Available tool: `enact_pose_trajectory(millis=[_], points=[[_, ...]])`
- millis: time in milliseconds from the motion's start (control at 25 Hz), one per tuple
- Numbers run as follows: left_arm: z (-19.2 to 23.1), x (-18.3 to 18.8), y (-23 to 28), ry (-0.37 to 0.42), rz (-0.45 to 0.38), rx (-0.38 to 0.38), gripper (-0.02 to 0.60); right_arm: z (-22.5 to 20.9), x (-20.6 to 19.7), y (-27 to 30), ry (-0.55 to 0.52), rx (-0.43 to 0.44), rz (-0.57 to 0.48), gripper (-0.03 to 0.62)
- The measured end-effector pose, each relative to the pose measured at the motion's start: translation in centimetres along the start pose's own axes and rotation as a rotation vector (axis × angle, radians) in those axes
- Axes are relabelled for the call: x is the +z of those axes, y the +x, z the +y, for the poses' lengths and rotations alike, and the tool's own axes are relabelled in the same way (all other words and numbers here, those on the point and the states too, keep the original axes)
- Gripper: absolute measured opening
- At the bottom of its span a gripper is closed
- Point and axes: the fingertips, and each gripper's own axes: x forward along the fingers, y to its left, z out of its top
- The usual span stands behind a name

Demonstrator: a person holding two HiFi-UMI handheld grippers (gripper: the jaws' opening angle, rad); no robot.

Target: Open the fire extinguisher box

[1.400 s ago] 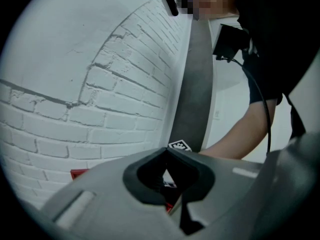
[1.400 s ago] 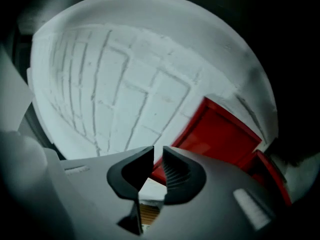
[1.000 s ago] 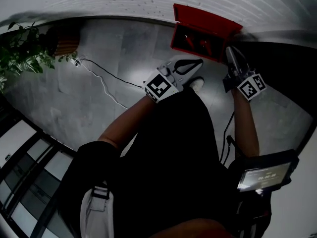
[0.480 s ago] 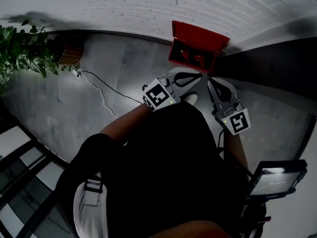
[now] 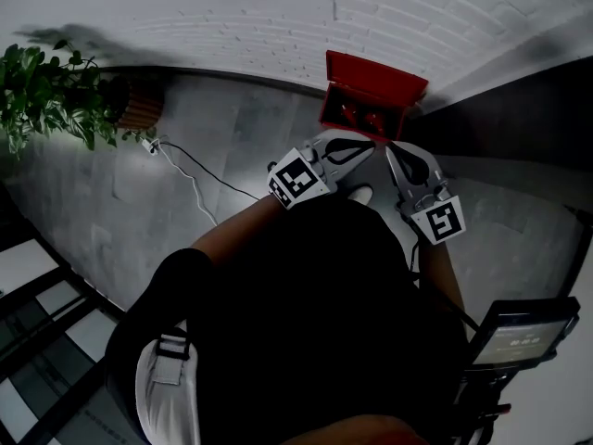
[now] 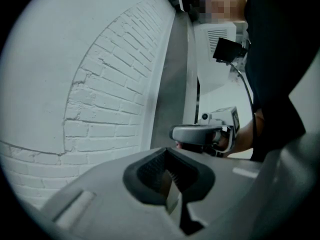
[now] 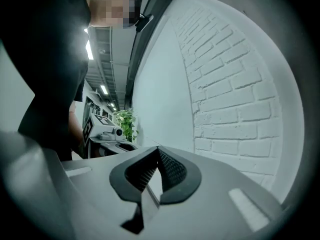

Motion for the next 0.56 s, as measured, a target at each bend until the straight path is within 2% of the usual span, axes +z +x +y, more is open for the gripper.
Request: enact_pose_trajectory(millis=[560], points=[[0.3,1.2,-1.4,0.028,-0.058,0.017,0.000,0.9,0.0,0.7,0.014,0.019,-0.017,0.009]])
